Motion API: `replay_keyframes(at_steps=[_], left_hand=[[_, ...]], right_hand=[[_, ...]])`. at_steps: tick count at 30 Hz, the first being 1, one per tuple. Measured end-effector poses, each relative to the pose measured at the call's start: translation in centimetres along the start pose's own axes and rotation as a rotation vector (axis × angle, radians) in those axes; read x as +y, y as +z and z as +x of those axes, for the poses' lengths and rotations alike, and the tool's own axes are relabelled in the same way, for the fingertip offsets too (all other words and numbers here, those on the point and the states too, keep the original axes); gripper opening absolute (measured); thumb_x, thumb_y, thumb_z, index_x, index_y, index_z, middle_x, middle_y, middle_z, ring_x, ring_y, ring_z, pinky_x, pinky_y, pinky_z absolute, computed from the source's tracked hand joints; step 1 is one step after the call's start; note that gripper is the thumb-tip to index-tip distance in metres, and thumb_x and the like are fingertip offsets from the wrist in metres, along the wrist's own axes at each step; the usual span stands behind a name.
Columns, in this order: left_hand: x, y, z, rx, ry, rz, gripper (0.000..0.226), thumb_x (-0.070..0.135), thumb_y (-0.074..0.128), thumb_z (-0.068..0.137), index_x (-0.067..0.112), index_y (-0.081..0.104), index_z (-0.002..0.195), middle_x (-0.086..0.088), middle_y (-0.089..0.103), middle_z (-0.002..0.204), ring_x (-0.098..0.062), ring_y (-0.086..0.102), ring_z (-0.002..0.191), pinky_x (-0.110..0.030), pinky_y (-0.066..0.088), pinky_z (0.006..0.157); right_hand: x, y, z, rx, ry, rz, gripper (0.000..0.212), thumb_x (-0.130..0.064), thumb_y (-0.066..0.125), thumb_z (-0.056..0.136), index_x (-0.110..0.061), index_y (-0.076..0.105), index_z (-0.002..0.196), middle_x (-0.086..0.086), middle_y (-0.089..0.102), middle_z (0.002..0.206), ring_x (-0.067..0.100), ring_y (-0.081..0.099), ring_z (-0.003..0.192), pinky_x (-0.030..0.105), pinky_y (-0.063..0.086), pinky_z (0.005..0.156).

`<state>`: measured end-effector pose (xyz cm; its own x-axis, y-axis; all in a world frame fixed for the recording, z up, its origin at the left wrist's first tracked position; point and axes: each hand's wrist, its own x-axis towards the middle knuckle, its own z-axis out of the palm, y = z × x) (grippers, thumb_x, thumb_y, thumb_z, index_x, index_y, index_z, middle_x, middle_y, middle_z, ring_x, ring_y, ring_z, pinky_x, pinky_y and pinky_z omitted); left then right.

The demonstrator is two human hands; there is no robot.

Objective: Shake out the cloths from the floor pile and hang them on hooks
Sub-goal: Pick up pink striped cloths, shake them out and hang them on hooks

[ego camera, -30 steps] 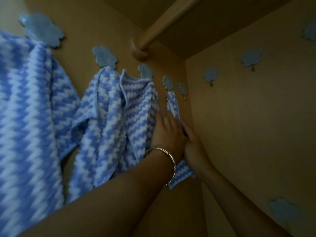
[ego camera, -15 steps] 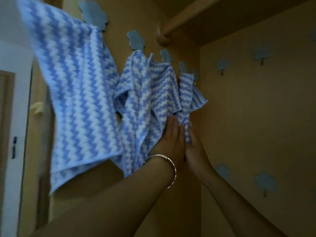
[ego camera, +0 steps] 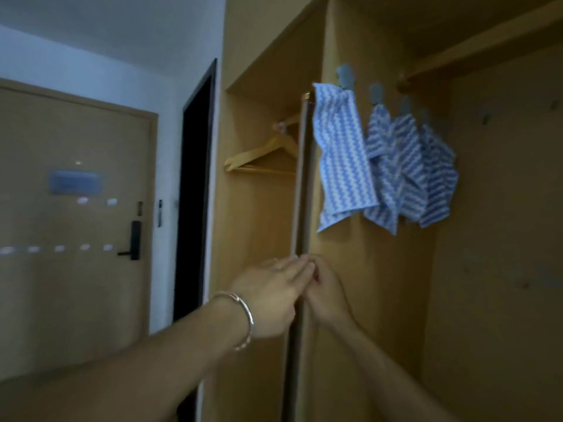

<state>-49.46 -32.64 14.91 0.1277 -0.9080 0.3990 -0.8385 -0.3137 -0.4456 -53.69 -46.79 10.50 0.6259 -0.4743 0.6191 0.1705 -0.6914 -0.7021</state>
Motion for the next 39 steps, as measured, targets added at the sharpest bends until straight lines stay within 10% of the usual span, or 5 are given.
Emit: replay_keyframes(at_steps=[4, 11, 23, 34, 39], left_hand=[[-6.3, -3.2, -13.4, -0.073, -0.323, 0.081, 0.069, 0.022, 0.04, 0.092, 0.011, 0.005, 0.15, -0.004, 0.009, 0.158, -0.018, 0.017, 0.144, -0.029, 0.019, 0.113], [-13.4, -10.9, -39.5, -0.196, -0.915, 0.165, 0.062, 0.025, 0.042, 0.093, 0.016, 0.014, 0.148, 0.0, 0.021, 0.154, -0.022, 0.033, 0.136, -0.036, 0.039, 0.099], [-8.5, -16.5, -72.0, -0.472, -1.752, 0.317, 0.061, 0.028, 0.04, 0.095, 0.02, 0.013, 0.149, -0.001, 0.026, 0.153, -0.023, 0.035, 0.134, -0.039, 0.041, 0.094], [4.3, -19.3, -82.5, -0.707, -2.338, 0.323, 0.051, 0.031, 0.039, 0.096, 0.026, 0.026, 0.145, 0.001, 0.039, 0.144, -0.022, 0.046, 0.124, -0.038, 0.042, 0.09], [16.5, -22.8, -83.0, -0.369, -2.804, 0.338, 0.046, 0.028, 0.045, 0.095, 0.026, 0.038, 0.141, 0.0, 0.047, 0.139, -0.019, 0.047, 0.125, -0.035, 0.038, 0.104]], right_hand=[[-10.7, 9.5, -3.2, -0.23, -0.137, -0.104, 0.019, -0.02, 0.047, 0.094, -0.025, 0.062, 0.105, -0.002, 0.067, 0.091, 0.017, 0.061, 0.086, 0.03, 0.047, 0.078], [-29.7, 27.5, -13.6, -0.763, -0.463, 0.112, 0.03, -0.023, 0.045, 0.095, -0.023, 0.057, 0.123, -0.008, 0.061, 0.095, 0.01, 0.059, 0.091, 0.027, 0.047, 0.082], [-47.3, 50.2, -35.3, -1.463, -0.917, 0.192, 0.036, -0.036, 0.049, 0.096, -0.028, 0.051, 0.131, -0.005, 0.057, 0.115, 0.013, 0.058, 0.095, 0.029, 0.046, 0.084], [-56.0, 54.9, -53.9, -1.967, -1.518, 0.057, 0.025, -0.044, 0.047, 0.093, -0.033, 0.058, 0.113, -0.002, 0.068, 0.103, 0.011, 0.062, 0.097, 0.035, 0.046, 0.092], [-58.5, 47.9, -63.5, -2.043, -1.842, 0.195, 0.025, -0.04, 0.047, 0.094, -0.031, 0.058, 0.114, 0.0, 0.068, 0.108, 0.011, 0.062, 0.096, 0.036, 0.047, 0.094]])
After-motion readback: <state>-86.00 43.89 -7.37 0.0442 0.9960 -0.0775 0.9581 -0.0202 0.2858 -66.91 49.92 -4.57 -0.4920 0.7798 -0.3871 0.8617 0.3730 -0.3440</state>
